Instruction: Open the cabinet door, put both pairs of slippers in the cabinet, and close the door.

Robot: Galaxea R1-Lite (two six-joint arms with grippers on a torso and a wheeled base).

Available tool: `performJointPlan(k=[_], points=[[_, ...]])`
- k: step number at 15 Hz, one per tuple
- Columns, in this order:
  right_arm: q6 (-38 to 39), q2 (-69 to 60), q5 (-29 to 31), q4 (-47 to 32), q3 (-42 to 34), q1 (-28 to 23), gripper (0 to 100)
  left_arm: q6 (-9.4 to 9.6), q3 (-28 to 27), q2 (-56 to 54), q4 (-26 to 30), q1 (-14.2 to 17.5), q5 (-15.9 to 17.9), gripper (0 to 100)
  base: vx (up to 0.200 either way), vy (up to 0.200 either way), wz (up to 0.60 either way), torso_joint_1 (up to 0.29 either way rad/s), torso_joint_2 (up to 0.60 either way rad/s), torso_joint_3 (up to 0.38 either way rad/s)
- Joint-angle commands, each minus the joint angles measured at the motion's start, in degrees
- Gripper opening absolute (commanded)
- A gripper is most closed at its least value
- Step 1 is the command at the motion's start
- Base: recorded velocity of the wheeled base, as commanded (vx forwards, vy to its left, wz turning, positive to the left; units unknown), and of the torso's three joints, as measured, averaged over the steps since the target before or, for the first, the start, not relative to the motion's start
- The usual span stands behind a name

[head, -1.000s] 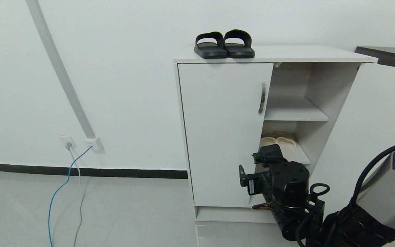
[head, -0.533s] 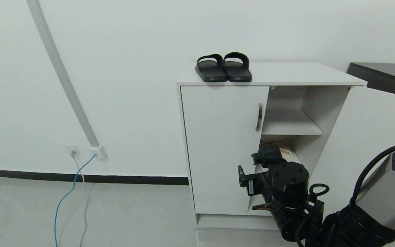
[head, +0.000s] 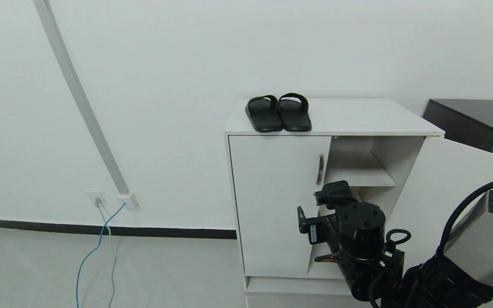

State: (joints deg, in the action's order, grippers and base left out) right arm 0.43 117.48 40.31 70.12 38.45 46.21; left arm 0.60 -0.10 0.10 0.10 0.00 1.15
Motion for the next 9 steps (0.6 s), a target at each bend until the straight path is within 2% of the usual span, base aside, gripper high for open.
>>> performJointPlan(k=[1, 9], points=[[0.0, 0.1, -0.1, 0.0, 0.0, 0.0, 100, 0.02, 0.0, 0.1, 0.0, 0.0, 0.0, 0, 0.0, 0.0, 0.0, 0.178, -0.5, -0.325], [0.0, 0.1, -0.1, 0.0, 0.0, 0.0, 100, 0.02, 0.0, 0.1, 0.0, 0.0, 0.0, 0, 0.0, 0.0, 0.0, 0.213, -0.53, -0.317]])
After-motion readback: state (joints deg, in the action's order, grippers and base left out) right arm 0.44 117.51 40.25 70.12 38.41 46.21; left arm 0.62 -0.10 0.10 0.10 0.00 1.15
